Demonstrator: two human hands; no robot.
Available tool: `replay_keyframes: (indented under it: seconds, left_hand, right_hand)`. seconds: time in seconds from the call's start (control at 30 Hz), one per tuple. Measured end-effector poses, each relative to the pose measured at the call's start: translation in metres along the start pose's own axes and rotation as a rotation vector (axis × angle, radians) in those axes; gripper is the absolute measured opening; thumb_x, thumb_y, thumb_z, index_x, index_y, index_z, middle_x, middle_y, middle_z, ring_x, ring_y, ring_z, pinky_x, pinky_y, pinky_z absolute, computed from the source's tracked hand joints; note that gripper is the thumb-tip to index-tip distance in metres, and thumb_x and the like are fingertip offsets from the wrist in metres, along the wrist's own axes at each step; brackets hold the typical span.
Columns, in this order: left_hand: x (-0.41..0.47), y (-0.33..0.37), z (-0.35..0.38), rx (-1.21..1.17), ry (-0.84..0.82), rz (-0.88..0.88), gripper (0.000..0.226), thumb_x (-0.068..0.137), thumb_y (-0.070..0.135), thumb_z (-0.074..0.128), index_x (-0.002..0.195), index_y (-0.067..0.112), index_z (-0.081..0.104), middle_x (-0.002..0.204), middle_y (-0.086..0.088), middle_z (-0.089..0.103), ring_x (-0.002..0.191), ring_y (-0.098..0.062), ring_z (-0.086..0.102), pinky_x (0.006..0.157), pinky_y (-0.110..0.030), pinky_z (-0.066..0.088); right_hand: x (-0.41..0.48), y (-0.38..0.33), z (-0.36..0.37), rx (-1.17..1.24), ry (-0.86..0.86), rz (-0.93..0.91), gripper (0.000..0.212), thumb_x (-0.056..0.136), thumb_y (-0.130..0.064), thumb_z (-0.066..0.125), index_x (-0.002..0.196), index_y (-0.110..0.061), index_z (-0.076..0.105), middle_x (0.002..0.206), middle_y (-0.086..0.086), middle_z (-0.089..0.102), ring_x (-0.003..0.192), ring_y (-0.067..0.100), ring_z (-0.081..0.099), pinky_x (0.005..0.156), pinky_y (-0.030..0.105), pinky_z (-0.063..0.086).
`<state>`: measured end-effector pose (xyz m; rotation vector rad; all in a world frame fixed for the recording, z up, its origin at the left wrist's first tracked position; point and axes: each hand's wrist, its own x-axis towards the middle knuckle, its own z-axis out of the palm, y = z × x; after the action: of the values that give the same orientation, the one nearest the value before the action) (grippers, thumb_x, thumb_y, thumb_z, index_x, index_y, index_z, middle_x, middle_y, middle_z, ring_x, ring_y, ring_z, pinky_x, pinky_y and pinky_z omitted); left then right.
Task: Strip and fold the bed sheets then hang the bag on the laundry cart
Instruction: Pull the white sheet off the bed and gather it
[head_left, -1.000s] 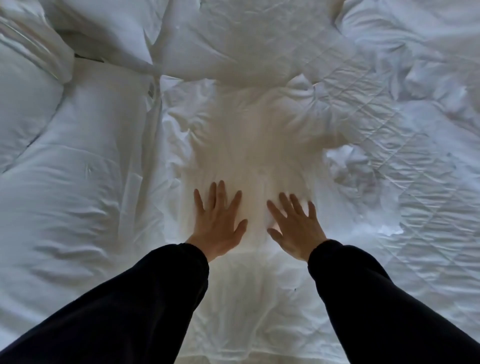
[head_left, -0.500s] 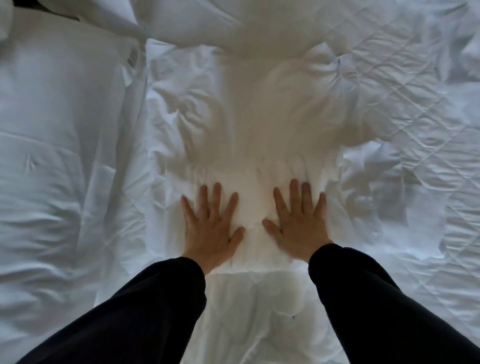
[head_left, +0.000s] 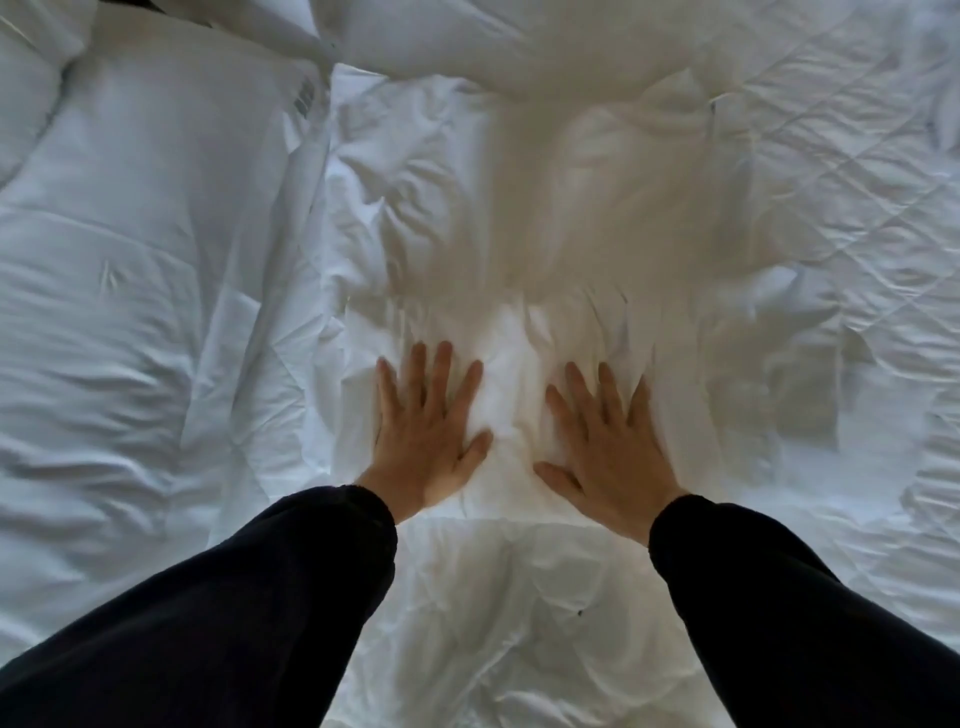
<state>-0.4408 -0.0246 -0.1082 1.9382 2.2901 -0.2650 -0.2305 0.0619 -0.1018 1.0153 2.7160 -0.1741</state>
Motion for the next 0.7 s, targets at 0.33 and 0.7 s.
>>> replay_keyframes:
  seconds: [0.33, 0.7]
  left_hand:
    - [-0.036, 0.014, -0.009, 0.009, -0.194, 0.113, 0.115, 0.074, 0.053, 0.065, 0.147, 0.029, -0.021, 0.155, -0.013, -0.024, 0.143, -0.038, -0.019, 0.109, -0.067, -0.006]
    - [-0.036, 0.039, -0.037, -0.142, -0.212, -0.071, 0.079, 0.086, 0.009, 0.055, 0.151, 0.032, 0.016, 0.154, -0.003, 0.015, 0.143, -0.028, 0.011, 0.109, -0.070, 0.008]
  right_hand:
    - [-0.024, 0.004, -0.009, -0.215, -0.112, -0.160, 0.106, 0.079, -0.036, 0.064, 0.148, -0.019, -0.015, 0.156, 0.024, -0.012, 0.142, 0.047, 0.007, 0.107, 0.064, 0.014]
    - [-0.040, -0.023, -0.032, -0.032, 0.016, -0.007, 0.039, 0.088, -0.004, 0.048, 0.126, -0.013, 0.048, 0.115, 0.008, 0.055, 0.098, 0.027, 0.058, 0.071, 0.034, 0.040]
